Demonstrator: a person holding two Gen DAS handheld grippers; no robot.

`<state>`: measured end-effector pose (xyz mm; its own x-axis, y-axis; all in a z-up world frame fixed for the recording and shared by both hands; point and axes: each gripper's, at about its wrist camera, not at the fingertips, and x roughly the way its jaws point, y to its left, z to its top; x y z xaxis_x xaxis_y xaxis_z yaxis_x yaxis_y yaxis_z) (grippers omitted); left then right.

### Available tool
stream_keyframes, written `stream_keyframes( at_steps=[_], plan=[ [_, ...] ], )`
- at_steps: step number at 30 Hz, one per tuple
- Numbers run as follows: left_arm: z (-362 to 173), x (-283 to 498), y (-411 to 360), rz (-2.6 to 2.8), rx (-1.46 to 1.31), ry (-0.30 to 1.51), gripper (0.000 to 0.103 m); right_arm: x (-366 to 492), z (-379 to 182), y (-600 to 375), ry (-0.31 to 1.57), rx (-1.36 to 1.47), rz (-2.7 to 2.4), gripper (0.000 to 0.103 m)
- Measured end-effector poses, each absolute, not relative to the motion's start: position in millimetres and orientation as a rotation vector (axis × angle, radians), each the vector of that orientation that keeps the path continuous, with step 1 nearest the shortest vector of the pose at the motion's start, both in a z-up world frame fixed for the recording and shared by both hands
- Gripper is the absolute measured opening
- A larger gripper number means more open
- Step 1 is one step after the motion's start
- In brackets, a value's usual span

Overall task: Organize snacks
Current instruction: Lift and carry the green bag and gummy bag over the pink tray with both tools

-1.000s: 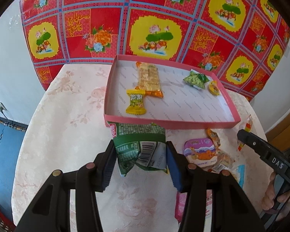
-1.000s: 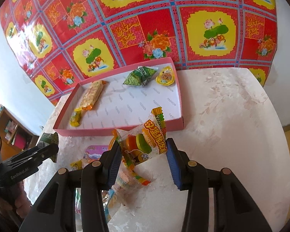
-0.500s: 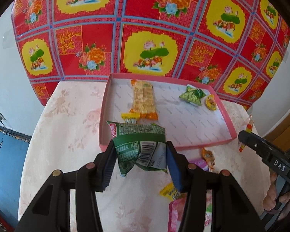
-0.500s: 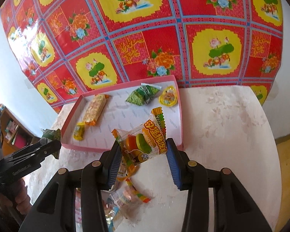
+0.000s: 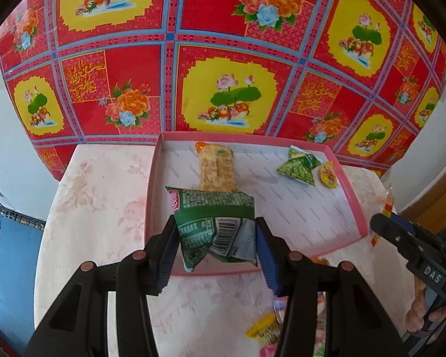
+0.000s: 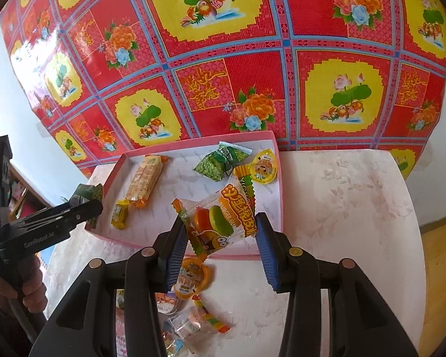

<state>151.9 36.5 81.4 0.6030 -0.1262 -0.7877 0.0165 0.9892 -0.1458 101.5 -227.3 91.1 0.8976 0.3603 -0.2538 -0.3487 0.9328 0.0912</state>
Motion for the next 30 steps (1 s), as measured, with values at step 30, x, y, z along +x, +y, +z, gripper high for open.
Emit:
stream_keyframes(
  at_steps=[30],
  plan=[
    [39.3, 223.2, 33.3, -0.055, -0.073, 0.937, 0.052, 136.5, 82.3, -215.1, 0.317, 0.006, 0.381, 0.046]
  ],
)
